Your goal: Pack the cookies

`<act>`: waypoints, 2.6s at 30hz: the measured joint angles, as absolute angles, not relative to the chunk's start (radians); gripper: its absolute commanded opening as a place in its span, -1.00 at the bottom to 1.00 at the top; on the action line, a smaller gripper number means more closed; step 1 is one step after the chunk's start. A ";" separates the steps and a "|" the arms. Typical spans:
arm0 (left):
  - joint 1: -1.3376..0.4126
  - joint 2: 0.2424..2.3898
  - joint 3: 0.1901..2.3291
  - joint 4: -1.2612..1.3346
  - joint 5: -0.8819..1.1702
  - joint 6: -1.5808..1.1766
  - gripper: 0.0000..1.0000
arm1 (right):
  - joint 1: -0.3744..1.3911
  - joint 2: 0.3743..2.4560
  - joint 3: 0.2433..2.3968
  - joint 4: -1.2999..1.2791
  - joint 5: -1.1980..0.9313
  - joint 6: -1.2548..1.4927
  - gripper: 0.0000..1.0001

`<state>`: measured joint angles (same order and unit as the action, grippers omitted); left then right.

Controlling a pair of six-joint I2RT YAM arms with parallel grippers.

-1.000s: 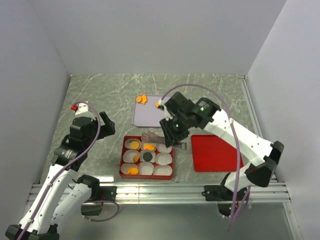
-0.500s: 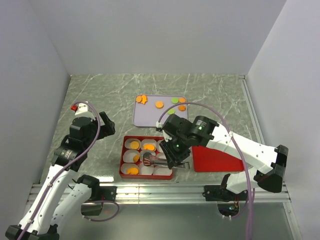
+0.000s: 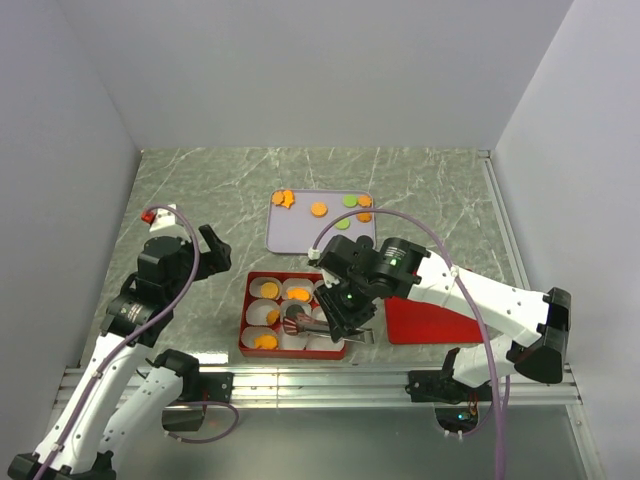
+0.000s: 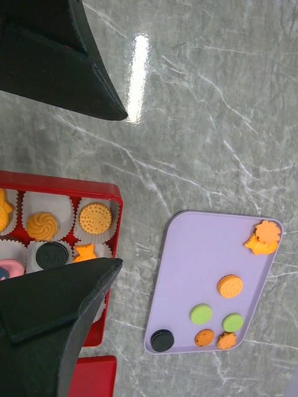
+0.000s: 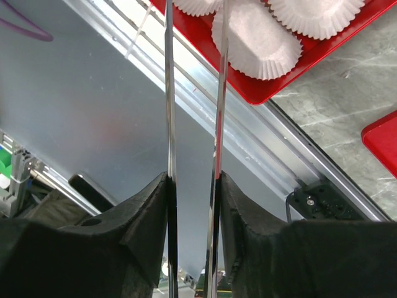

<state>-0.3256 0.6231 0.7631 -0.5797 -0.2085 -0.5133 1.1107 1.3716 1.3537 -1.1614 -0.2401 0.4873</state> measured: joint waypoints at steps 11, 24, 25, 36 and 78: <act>-0.342 0.619 0.763 -0.580 -0.215 -0.517 0.98 | 1.113 1.390 1.354 -1.155 -0.226 0.500 -0.06; -0.342 0.617 0.763 -0.580 -0.215 -0.517 0.98 | 1.113 1.392 1.354 -1.153 -0.226 0.501 0.03; -0.342 0.616 0.763 -0.580 -0.215 -0.517 0.98 | 1.114 1.392 1.354 -1.153 -0.226 0.501 0.03; -0.371 0.590 0.763 -0.582 -0.239 -0.521 0.99 | 1.117 1.407 1.457 -1.169 -0.194 0.497 0.02; -0.448 0.618 0.763 -0.588 -0.268 -0.539 0.99 | 0.665 2.072 2.008 -1.215 0.044 0.339 -0.02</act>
